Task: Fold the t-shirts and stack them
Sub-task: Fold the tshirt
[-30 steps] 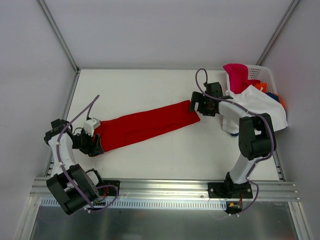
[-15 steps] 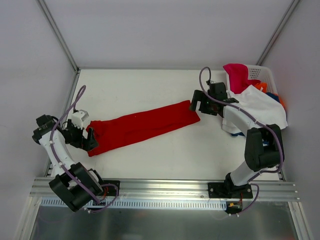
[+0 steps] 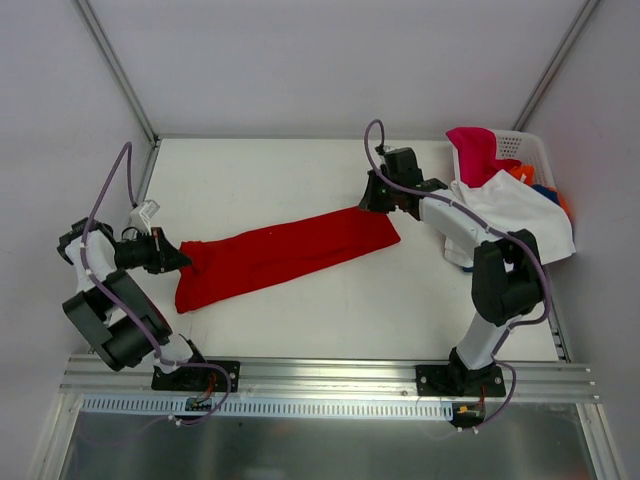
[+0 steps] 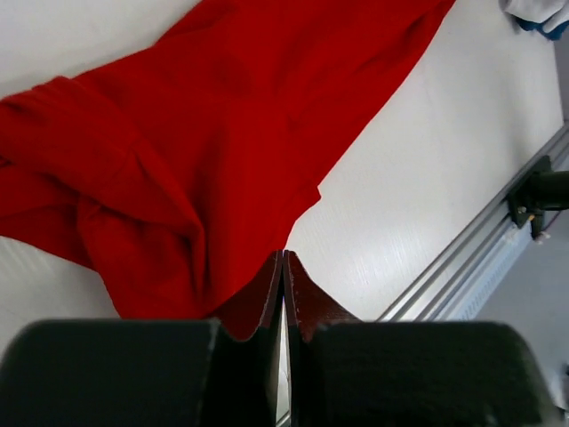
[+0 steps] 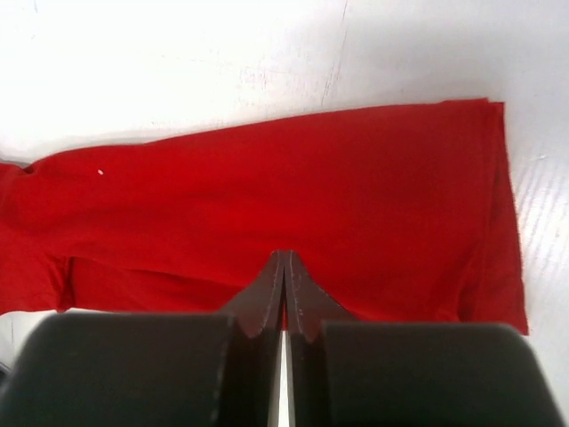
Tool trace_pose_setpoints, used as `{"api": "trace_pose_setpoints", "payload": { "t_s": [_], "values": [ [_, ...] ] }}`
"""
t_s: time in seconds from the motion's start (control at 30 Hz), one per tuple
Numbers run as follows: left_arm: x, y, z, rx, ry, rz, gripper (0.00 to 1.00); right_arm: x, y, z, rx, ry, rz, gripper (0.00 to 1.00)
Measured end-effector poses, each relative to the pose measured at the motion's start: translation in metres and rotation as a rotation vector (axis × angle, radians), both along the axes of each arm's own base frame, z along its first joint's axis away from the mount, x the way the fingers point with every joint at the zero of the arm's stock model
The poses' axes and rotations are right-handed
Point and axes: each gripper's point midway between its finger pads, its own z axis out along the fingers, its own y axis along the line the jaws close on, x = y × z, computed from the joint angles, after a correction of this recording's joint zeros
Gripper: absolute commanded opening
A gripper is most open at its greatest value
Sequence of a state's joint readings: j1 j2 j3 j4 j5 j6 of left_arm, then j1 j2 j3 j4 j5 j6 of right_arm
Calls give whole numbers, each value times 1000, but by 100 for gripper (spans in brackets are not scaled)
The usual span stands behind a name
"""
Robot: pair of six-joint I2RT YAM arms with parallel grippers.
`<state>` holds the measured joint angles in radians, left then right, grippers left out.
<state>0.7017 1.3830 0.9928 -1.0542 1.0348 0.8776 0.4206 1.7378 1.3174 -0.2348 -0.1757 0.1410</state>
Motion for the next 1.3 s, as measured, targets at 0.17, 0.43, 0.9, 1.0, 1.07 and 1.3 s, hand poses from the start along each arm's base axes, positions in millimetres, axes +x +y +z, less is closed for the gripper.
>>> {"api": "trace_pose_setpoints", "payload": {
  "t_s": [0.17, 0.43, 0.9, 1.0, 1.07, 1.3],
  "values": [
    [1, 1, -25, -77, 98, -12, 0, -1, 6, -31, -21, 68, 8, 1],
    [0, -16, -54, -2, 201, -150, 0, -2, 5, -60, -47, 131, 2, 0],
    [14, 8, -129, 384, 392, -58, 0, 3, 4, -59, -40, 114, -7, 1],
    [16, 8, -130, 488, 397, -38, 0, 2, 2, -62, -37, 115, -9, 1],
    [19, 9, -130, 548, 403, -26, 0, -1, -1, -66, -35, 118, -11, 1],
    [45, 23, -129, 693, 396, 37, 0, -25, -11, -59, -14, 107, -7, 0]
  ]
}}
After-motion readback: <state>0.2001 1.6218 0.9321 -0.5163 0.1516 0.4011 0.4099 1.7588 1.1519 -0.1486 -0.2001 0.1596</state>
